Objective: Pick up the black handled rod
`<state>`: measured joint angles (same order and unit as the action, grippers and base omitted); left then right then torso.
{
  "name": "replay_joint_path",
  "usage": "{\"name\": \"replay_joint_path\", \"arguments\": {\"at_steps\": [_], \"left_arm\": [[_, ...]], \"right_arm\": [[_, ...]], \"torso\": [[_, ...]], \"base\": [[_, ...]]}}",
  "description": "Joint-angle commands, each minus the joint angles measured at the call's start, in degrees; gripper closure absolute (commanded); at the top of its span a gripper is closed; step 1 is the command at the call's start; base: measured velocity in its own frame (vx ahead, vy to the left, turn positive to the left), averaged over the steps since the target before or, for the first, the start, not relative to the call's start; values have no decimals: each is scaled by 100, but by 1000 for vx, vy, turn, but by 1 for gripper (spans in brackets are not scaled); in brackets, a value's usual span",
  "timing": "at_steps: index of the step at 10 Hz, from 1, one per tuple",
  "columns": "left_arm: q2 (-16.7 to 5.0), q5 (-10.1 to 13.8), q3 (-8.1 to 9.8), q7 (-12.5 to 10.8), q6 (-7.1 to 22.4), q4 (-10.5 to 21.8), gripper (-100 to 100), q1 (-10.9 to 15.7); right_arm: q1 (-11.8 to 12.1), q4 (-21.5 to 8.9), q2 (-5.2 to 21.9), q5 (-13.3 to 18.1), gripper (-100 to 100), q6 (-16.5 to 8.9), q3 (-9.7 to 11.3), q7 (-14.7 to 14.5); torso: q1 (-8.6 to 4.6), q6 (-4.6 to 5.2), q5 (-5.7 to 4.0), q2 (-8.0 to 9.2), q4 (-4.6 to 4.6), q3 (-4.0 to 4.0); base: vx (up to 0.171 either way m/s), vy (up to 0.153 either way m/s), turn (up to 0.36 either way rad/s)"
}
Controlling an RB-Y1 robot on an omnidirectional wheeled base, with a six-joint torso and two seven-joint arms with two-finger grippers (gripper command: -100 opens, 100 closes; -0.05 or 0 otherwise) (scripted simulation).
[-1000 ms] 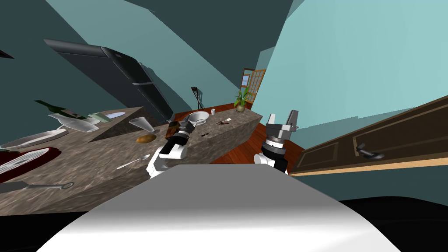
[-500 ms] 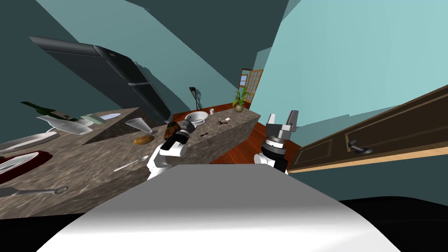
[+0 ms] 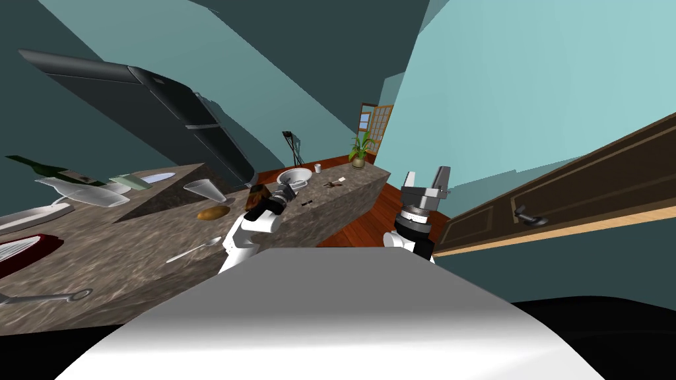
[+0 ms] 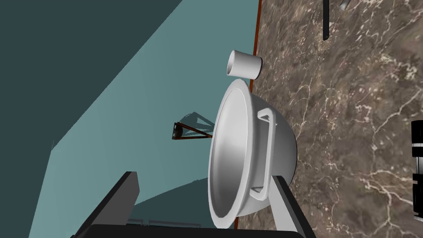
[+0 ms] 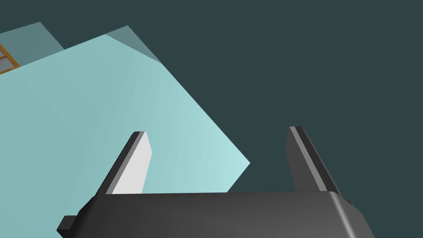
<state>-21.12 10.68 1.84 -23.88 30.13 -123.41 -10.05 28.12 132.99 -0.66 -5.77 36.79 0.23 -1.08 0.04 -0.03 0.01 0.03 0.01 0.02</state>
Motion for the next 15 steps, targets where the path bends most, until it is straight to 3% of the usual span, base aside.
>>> {"name": "replay_joint_path", "arguments": {"at_steps": [1, 3, 4, 5, 6, 9, 10, 11, 13, 14, 15], "left_arm": [[-93, 171, -6, -171, 286, 152, -100, 192], [-93, 171, -6, -171, 548, 152, -100, 192], [-180, 341, -9, -321, 735, 281, -100, 343], [-180, 341, -9, -321, 898, 281, -100, 343], [-180, 341, -9, -321, 939, 281, -100, 343], [-336, 706, -27, -627, 1482, 571, -100, 649], [-336, 706, -27, -627, 1643, 571, -100, 649], [-407, 899, -41, -780, 1832, 732, -100, 804], [-407, 899, -41, -780, 2064, 732, -100, 804], [-474, 1098, -58, -933, 2269, 903, -100, 958], [-474, 1098, -58, -933, 2420, 903, -100, 958]], "right_arm": [[0, 0, 0, 0, 0, 0, 0, 0], [0, 0, 0, 0, 0, 0, 0, 0], [0, 0, 0, 0, 0, 0, 0, 0], [0, 0, 0, 0, 0, 0, 0, 0], [0, 0, 0, 0, 0, 0, 0, 0], [0, 0, 0, 0, 0, 0, 0, 0], [0, 0, 0, 0, 0, 0, 0, 0], [0, 0, 0, 0, 0, 0, 0, 0], [0, 0, 0, 0, 0, 0, 0, 0], [0, 0, 0, 0, 0, 0, 0, 0], [0, 0, 0, 0, 0, 0, 0, 0]], "torso": [[0, 0, 0, 0, 0, 0], [1, 0, 0, -1, 0, -1], [0, -1, 0, -2, 0, -1], [-1, 1, 0, -3, -1, -2], [0, 0, 0, -3, -1, -2], [0, -1, 0, -4, -1, -2], [1, 0, 0, -4, -1, -3], [1, -1, 0, -4, -1, -3], [2, -1, 1, -6, -2, -4], [0, -2, 0, -6, -1, -3], [-1, 0, 0, -8, -2, -4]], "base": [[-13, 6, -76], [-8, 8, -19], [-6, 4, -59], [-6, 6, -57], [0, 0, 0], [-5, 7, -60], [-3, 9, -35], [1, 11, -65], [1, 5, -16], [5, 4, -58], [5, 8, -41]]}}
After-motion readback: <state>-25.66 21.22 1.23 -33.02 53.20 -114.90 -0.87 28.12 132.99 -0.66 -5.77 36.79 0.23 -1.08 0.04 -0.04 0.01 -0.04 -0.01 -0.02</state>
